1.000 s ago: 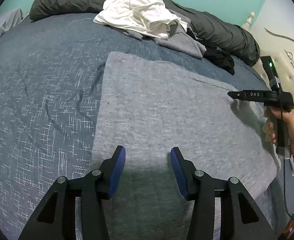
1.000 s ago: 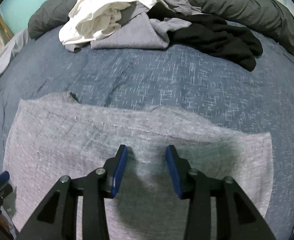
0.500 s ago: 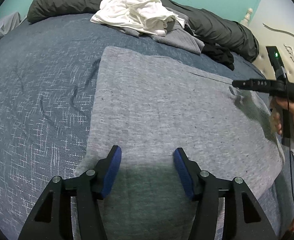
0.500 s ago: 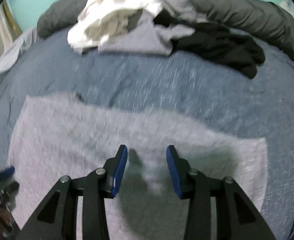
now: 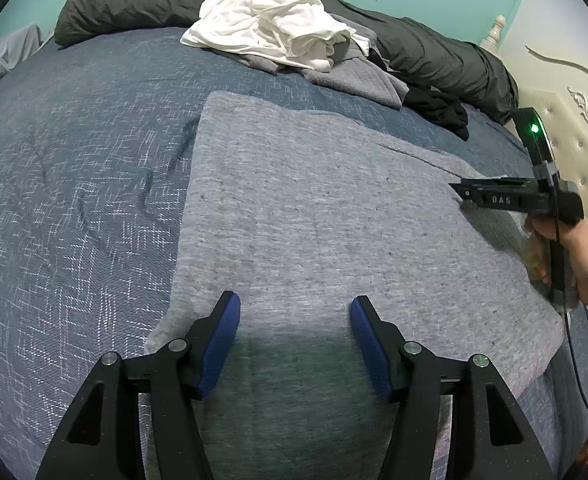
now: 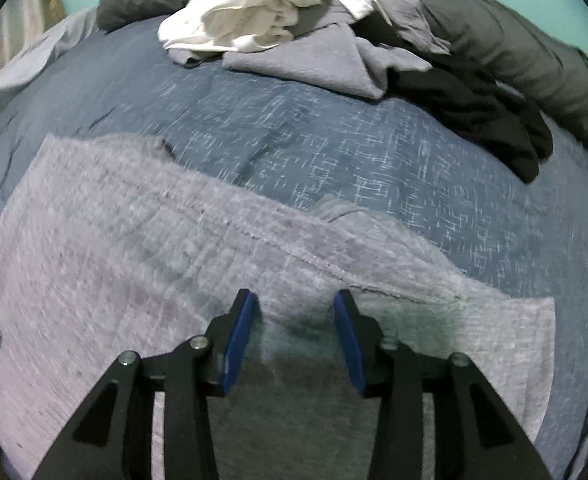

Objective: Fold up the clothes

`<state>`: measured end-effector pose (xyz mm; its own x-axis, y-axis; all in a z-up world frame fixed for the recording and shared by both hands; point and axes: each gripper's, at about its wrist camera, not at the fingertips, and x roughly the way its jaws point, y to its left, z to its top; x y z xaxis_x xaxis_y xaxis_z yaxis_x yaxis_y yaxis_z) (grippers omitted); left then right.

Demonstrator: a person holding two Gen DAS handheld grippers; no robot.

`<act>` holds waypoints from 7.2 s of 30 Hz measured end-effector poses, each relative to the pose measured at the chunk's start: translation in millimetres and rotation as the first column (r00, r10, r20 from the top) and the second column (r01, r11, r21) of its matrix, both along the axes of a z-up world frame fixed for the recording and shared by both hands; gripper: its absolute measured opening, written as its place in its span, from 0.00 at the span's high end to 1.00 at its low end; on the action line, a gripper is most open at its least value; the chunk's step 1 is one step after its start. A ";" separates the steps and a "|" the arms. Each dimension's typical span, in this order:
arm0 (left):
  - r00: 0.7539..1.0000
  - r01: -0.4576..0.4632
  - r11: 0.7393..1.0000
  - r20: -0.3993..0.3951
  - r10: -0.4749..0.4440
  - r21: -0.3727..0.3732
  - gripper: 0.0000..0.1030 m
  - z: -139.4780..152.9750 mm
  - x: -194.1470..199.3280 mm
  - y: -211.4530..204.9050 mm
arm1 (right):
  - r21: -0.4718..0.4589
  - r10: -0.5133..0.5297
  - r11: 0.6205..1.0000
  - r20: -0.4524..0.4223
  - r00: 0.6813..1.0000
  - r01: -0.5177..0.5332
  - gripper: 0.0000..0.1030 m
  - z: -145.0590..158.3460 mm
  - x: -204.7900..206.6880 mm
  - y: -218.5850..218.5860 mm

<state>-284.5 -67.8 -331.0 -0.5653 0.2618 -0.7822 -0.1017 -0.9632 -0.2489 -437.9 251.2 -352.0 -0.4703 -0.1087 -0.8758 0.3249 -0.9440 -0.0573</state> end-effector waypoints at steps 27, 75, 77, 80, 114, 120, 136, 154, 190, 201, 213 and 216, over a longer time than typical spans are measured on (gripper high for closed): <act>1.000 0.007 1.000 0.000 -0.007 0.007 0.38 -4.1 0.7 0.8 | -0.110 -0.113 0.989 -0.090 0.989 0.103 0.74 34.1 -26.3 18.9; 0.998 -0.054 0.997 0.024 0.053 0.054 0.37 13.8 19.3 -15.7 | -0.364 -0.293 0.894 -0.030 0.956 0.262 0.81 64.4 169.2 109.0; 0.998 -0.054 0.997 0.026 0.053 0.054 0.37 15.0 25.8 -15.6 | -0.330 -0.304 0.898 0.009 0.952 0.290 0.81 49.6 179.4 108.0; 0.998 -0.062 0.996 0.035 0.060 0.057 0.37 14.5 37.5 -18.7 | -0.272 -0.330 0.903 0.062 0.942 0.334 0.81 24.5 188.3 114.5; 0.995 -0.094 0.983 0.045 0.088 0.161 0.37 19.7 82.8 -52.2 | -0.260 -0.282 0.922 0.055 0.958 0.286 0.85 5.1 203.0 -73.2; 0.995 -0.095 0.979 0.041 0.089 0.181 0.37 22.0 83.0 -56.0 | -0.274 -0.258 0.931 -0.022 0.966 0.242 0.86 37.6 206.1 -84.3; 0.993 -0.114 0.973 0.047 0.107 0.201 0.37 20.4 83.5 -70.5 | -0.270 -0.272 0.928 -0.027 0.962 0.255 0.98 23.1 205.1 -103.8; 0.988 -0.142 0.962 0.089 0.125 0.234 0.33 10.2 85.2 -81.8 | -0.352 -0.343 0.878 0.009 0.939 0.324 1.00 13.1 227.4 -71.0; 0.983 -0.164 0.956 0.127 0.136 0.245 0.26 -6.0 87.3 -90.3 | -0.202 -0.294 0.929 0.109 0.950 0.311 0.99 21.6 93.3 -81.8; 0.981 -0.155 0.955 0.152 0.119 0.252 0.26 -10.0 83.7 -88.6 | -0.237 -0.284 0.920 0.149 0.947 0.313 1.00 23.3 5.9 -64.2; 0.981 -0.153 0.955 0.159 0.114 0.256 0.26 -7.8 83.6 -79.7 | -0.269 -0.214 0.928 0.181 0.960 0.258 0.99 30.8 64.7 -37.7; 0.979 -0.163 0.951 0.164 0.122 0.262 0.26 -8.9 84.2 -82.6 | -0.366 -0.239 0.890 0.135 0.961 0.273 0.99 47.4 100.8 -19.4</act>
<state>-200.3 -150.4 -340.0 -0.4987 0.4016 -0.7681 0.0884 -0.8580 -0.5060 -337.1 231.8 -304.6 -0.4533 -0.3250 -0.8300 0.0567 -0.9398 0.3370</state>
